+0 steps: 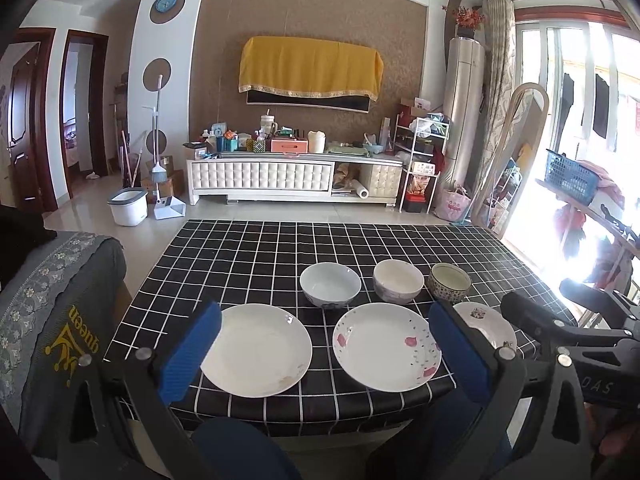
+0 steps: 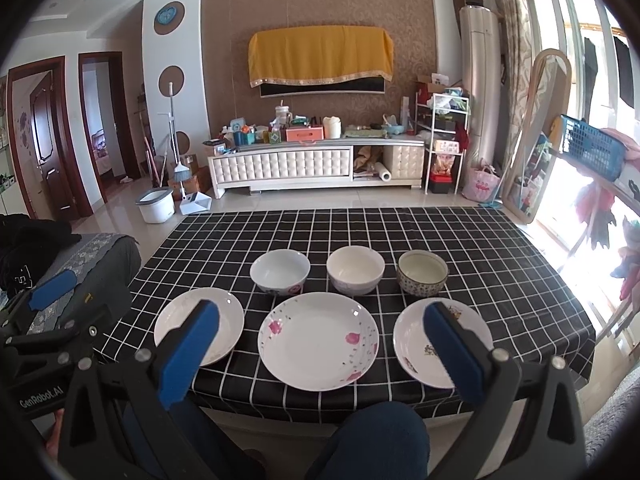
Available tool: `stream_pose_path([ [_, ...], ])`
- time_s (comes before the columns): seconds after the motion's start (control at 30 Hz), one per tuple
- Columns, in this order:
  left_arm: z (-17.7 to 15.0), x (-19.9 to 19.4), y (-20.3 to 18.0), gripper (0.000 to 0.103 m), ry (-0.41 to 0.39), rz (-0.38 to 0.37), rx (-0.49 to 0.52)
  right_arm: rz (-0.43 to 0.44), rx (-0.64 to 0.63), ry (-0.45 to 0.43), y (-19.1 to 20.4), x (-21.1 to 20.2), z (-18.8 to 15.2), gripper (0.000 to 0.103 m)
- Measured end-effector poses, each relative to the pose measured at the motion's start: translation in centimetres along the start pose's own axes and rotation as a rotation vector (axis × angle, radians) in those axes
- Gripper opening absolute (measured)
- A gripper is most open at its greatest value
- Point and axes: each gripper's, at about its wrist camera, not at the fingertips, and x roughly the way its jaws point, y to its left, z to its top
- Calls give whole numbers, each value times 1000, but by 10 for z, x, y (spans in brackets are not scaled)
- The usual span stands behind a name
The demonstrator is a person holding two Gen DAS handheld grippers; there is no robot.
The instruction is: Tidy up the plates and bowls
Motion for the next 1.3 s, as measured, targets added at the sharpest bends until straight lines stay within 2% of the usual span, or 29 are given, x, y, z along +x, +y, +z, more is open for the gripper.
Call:
stream_pose_path([
  [1.3,-2,5,-2,103,19,-6,-4,-10,16,20,-3,-2,1,103],
])
